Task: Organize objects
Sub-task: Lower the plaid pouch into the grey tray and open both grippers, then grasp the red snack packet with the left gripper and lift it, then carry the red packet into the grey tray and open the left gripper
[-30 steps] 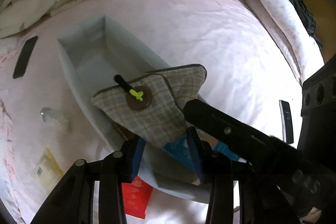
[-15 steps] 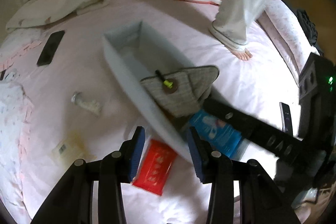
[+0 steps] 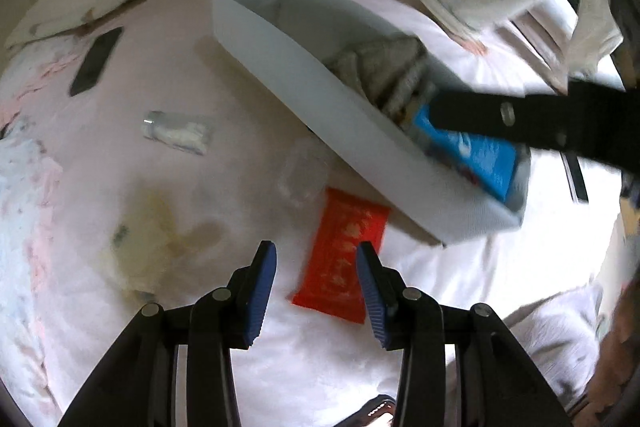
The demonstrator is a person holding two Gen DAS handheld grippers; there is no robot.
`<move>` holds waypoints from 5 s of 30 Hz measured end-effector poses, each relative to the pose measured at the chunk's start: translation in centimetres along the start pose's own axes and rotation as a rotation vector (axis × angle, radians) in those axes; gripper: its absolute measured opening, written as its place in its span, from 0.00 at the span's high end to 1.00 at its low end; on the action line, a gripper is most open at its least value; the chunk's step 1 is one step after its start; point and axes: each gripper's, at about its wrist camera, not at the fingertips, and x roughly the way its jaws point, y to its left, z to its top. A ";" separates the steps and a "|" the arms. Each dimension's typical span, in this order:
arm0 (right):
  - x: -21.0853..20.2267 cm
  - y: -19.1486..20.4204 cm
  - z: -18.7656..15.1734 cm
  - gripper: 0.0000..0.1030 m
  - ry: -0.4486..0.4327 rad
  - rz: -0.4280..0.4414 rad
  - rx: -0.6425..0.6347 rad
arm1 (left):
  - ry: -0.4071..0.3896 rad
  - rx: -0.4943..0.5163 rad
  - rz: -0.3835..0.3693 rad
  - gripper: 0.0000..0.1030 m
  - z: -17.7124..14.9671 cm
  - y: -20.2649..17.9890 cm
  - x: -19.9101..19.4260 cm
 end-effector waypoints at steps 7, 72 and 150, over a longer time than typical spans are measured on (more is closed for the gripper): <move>0.8 0.0 -0.4 0.58 0.030 -0.022 -0.023 | 0.031 -0.006 -0.040 0.61 -1.8 -0.2 4.7; -4.2 -10.2 2.6 0.58 -0.087 0.057 0.221 | -0.132 -0.137 -0.039 0.53 11.0 -7.9 -4.3; -0.4 -11.7 3.0 0.61 0.070 0.187 0.208 | -0.215 0.044 -0.048 0.47 8.6 -8.5 -9.0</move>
